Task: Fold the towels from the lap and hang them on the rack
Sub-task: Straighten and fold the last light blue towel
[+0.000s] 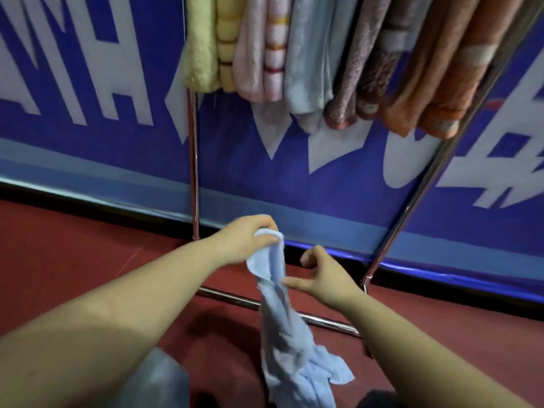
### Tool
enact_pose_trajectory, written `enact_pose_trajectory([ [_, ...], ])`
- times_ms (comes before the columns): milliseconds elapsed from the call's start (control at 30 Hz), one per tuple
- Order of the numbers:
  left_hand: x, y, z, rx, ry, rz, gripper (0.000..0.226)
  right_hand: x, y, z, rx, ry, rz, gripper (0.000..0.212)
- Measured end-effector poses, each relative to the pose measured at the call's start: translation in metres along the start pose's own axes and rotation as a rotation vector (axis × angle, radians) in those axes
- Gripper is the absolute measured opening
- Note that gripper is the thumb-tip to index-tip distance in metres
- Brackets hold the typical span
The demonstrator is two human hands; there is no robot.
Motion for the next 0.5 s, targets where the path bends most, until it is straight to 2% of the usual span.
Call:
enact_pose_trajectory([
  [33, -0.009, -0.003, 0.014, 0.012, -0.036, -0.031, 0.001, -0.008, 0.009, -0.013, 0.118, 0.010, 0.008, 0.055],
  [100, -0.027, -0.006, 0.036, -0.043, -0.078, -0.031, 0.010, -0.024, 0.016, -0.036, 0.293, 0.056, -0.093, 0.054],
  [167, -0.040, -0.002, 0.047, -0.151, -0.079, 0.024, 0.021, -0.039, 0.016, -0.049, 0.406, 0.109, -0.179, 0.033],
  [233, -0.046, 0.001, 0.046, -0.283, -0.033, 0.057, 0.033, -0.048, 0.019, -0.053, 0.493, 0.111, -0.176, 0.012],
  [400, -0.054, 0.003, 0.036, -0.637, 0.073, 0.020, 0.043, -0.052, 0.022, -0.056, 0.629, 0.102, -0.153, 0.021],
  [500, -0.054, 0.006, 0.033, -0.710, 0.075, 0.014, 0.042, -0.049, 0.028, -0.056, 0.669, 0.101, -0.124, 0.021],
])
Point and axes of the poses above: each hand's wrist, its own x-axis towards the middle knuckle, its own y-axis out of the back of the hand, z = x × y, the point moved 8 cm from there along x, towards the middle knuckle, and after that the axes turned 2 degrees about -x, right-handed, at the moved point
